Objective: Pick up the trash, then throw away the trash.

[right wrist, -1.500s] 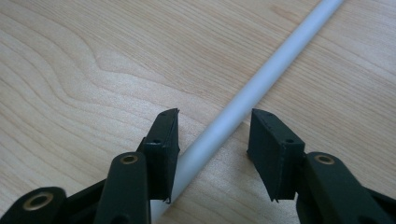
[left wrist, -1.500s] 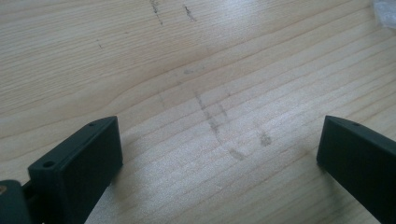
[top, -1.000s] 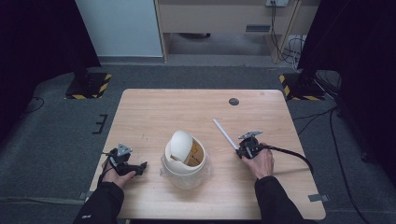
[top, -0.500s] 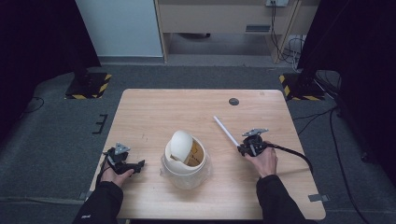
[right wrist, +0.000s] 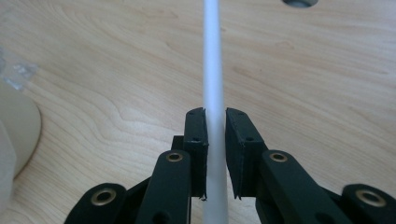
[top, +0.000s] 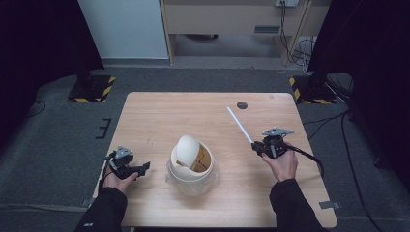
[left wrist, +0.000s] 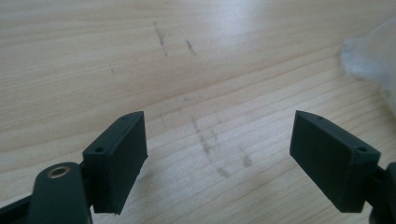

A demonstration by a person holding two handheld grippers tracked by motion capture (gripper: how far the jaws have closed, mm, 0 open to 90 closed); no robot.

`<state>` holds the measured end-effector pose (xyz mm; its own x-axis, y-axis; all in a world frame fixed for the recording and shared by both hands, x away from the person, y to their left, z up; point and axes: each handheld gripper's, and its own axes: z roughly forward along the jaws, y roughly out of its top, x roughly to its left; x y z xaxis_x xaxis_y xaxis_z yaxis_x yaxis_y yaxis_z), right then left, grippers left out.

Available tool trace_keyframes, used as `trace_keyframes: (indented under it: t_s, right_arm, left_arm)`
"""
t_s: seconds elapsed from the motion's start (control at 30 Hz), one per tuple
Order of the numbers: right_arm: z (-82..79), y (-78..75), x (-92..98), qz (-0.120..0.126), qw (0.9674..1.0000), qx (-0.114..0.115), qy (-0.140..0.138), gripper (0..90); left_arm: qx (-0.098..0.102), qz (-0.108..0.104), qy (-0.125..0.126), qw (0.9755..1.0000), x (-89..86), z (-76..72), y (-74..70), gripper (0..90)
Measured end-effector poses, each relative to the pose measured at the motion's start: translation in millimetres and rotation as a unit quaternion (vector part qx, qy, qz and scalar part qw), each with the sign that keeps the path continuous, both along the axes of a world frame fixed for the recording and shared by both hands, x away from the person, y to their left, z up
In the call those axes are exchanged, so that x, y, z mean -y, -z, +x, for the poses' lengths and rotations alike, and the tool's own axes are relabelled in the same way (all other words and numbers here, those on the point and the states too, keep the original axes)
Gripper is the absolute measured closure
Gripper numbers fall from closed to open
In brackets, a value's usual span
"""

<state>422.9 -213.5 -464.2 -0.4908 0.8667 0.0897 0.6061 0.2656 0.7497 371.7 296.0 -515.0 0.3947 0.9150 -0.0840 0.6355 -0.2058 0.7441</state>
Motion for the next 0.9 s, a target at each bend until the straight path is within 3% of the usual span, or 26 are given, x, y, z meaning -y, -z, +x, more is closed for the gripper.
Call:
trace_keyframes:
  t_s: [0.17,0.2,0.23,0.3,0.33,0.4,0.57,0.6,0.67,0.7,0.73,0.77,0.8,0.9]
  right_arm:
    - [-2.7,-12.7,5.2,0.014,0.9996,0.022,0.002,79.4]
    - [-3.8,-15.6,5.8,0.020,0.9995,0.024,0.005,79.4]
    - [-3.8,-15.6,5.8,0.020,0.9995,0.024,0.005,79.4]
    - [-5.3,-21.0,8.3,0.029,0.9990,0.033,0.006,79.4]
    - [-7.2,-26.1,10.4,0.044,0.9981,0.043,0.009,79.3]
    - [-8.2,-29.2,11.4,0.046,0.9979,0.045,0.010,79.4]
    - [-13.2,-44.4,16.2,0.067,0.9950,0.074,0.008,79.3]
    - [-15.6,-49.8,19.1,0.081,0.9932,0.083,0.009,79.4]
    - [-16.6,-52.3,20.6,0.085,0.9924,0.089,0.009,79.3]
    - [-17.9,-56.9,23.3,0.094,0.9907,0.098,0.010,79.4]
    - [-18.6,-58.9,24.3,0.097,0.9900,0.102,0.011,79.4]
    - [-19.1,-60.6,25.3,0.098,0.9897,0.103,0.011,79.4]
    - [-19.8,-62.2,26.1,0.101,0.9895,0.103,0.011,79.4]
    - [-21.9,-66.2,27.8,0.107,0.9881,0.110,0.011,79.4]
  left_arm:
    - [0.037,-0.019,0.004,0.9991,3.9,-3.8,-13.5,19.2]
    - [0.050,-0.034,0.004,0.9981,5.8,-5.0,-19.2,19.2]
    - [0.050,-0.034,0.004,0.9981,5.8,-5.0,-19.2,19.2]
    - [0.060,-0.062,0.000,0.9963,7.7,-6.7,-25.6,18.9]
    - [0.068,-0.078,-0.002,0.9946,8.5,-7.8,-29.3,18.7]
    - [0.089,-0.101,-0.006,0.9909,9.6,-10.0,-37.9,18.7]
    - [0.143,-0.135,-0.010,0.9804,9.5,-15.7,-60.8,19.2]
    - [0.152,-0.139,-0.012,0.9785,9.1,-17.4,-65.1,19.5]
    - [0.168,-0.151,-0.011,0.9740,8.8,-20.6,-73.3,19.7]
    - [0.181,-0.161,-0.008,0.9703,9.3,-23.1,-80.9,20.0]
    - [0.181,-0.161,-0.008,0.9703,9.3,-23.1,-80.9,20.5]
    - [0.186,-0.172,-0.002,0.9673,10.9,-25.5,-87.7,20.7]
    - [0.186,-0.172,-0.002,0.9673,10.9,-25.5,-87.7,20.7]
    - [0.202,-0.181,0.005,0.9626,15.8,-30.5,-95.8,21.1]
